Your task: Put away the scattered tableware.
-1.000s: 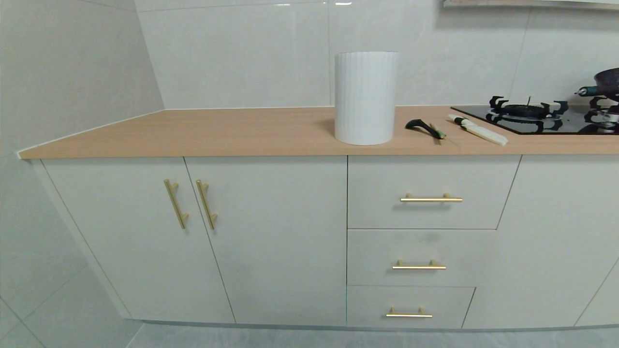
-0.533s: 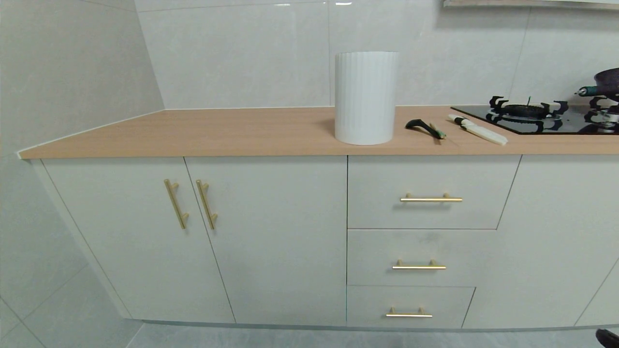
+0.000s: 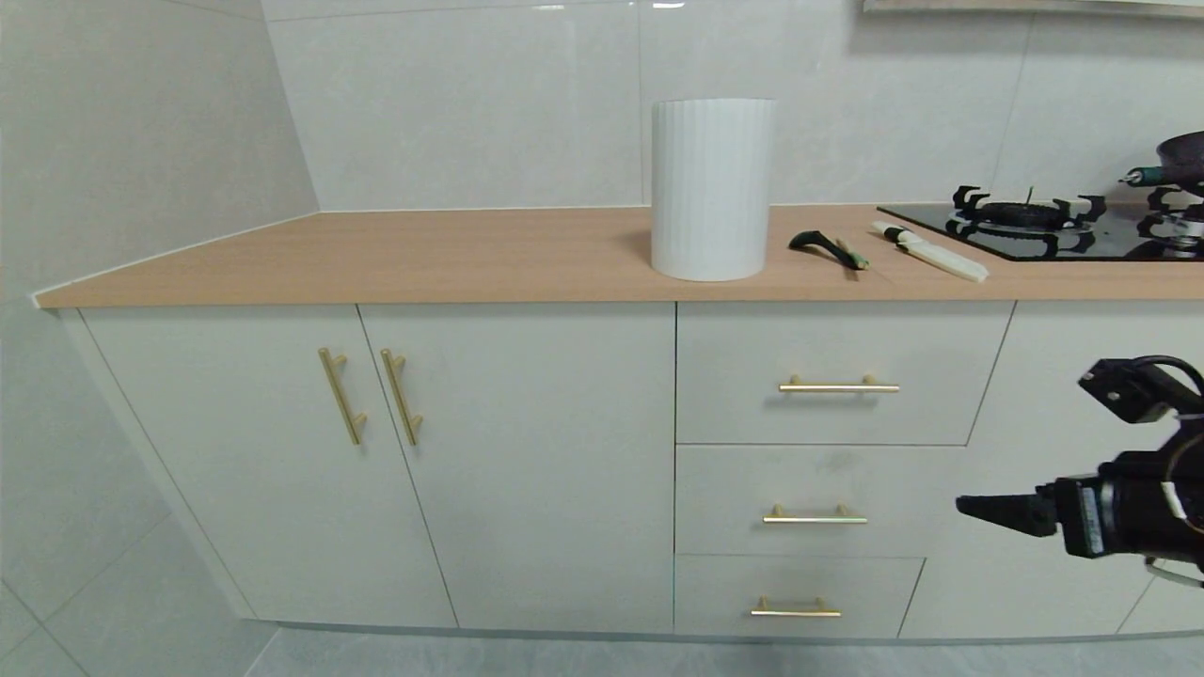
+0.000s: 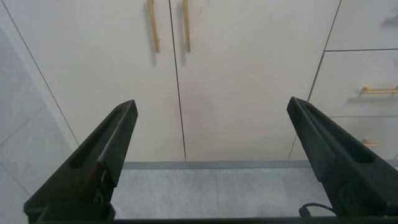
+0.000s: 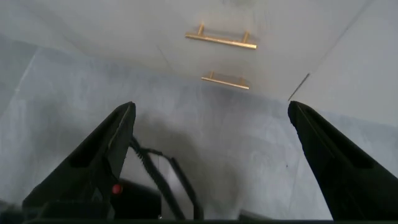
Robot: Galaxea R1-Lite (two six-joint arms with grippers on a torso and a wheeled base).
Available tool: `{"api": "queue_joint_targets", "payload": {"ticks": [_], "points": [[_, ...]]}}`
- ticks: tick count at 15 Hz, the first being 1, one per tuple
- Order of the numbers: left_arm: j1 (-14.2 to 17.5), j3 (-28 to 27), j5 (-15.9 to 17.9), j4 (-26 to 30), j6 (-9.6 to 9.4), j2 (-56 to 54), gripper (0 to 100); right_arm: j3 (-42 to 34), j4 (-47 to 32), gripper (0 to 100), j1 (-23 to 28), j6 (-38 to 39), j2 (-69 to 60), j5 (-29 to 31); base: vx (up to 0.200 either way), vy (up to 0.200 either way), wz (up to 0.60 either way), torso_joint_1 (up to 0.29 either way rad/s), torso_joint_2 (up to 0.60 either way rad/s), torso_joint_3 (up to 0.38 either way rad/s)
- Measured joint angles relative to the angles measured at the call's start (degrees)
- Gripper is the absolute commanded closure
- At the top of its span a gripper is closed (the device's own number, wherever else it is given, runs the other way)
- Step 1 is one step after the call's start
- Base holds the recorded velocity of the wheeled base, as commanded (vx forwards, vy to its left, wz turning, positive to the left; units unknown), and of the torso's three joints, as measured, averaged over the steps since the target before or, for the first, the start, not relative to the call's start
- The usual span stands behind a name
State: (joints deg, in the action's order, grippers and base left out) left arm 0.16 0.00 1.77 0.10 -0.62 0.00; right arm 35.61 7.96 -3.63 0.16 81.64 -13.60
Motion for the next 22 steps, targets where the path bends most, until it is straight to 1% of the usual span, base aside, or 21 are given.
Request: {"api": "queue_joint_targets", "payload": {"ticks": [4, 6, 8, 10, 11, 13, 17, 22], "points": [[0.0, 0.0, 0.0, 0.0, 0.00, 0.0, 0, 5.5, 7.0, 0, -0.3, 0.0, 17.8, 1.6, 0.000, 0.000, 0.00, 0.000, 0.00, 0.000], [0.0, 0.0, 0.0, 0.0, 0.00, 0.0, 0, 6.8, 12.7, 0, -1.2, 0.2, 26.1, 3.6, 0.000, 0.000, 0.00, 0.000, 0.00, 0.000], [0.0, 0.0, 0.0, 0.0, 0.00, 0.0, 0, 7.5, 22.3, 0, -2.9, 0.7, 35.0, 7.8, 0.000, 0.000, 0.00, 0.000, 0.00, 0.000], [0.0, 0.0, 0.0, 0.0, 0.00, 0.0, 0, 7.9, 34.0, 0, -4.9, 2.7, 43.4, 13.1, 0.000, 0.000, 0.00, 0.000, 0.00, 0.000], [0.0, 0.0, 0.0, 0.0, 0.00, 0.0, 0, 8.5, 37.8, 0, -5.6, 3.6, 47.0, 15.1, 0.000, 0.000, 0.00, 0.000, 0.00, 0.000], [0.0, 0.0, 0.0, 0.0, 0.00, 0.0, 0, 10.5, 39.4, 0, -6.4, 5.1, 51.8, 17.9, 0.000, 0.000, 0.00, 0.000, 0.00, 0.000], [0.0, 0.0, 0.0, 0.0, 0.02, 0.0, 0, 14.0, 40.2, 0, -6.8, 9.7, 56.1, 19.1, 0.000, 0.000, 0.00, 0.000, 0.00, 0.000], [0.0, 0.0, 0.0, 0.0, 0.00, 0.0, 0, 17.3, 40.3, 0, -7.7, 10.4, 58.9, 24.3, 0.000, 0.000, 0.00, 0.000, 0.00, 0.000]]}}
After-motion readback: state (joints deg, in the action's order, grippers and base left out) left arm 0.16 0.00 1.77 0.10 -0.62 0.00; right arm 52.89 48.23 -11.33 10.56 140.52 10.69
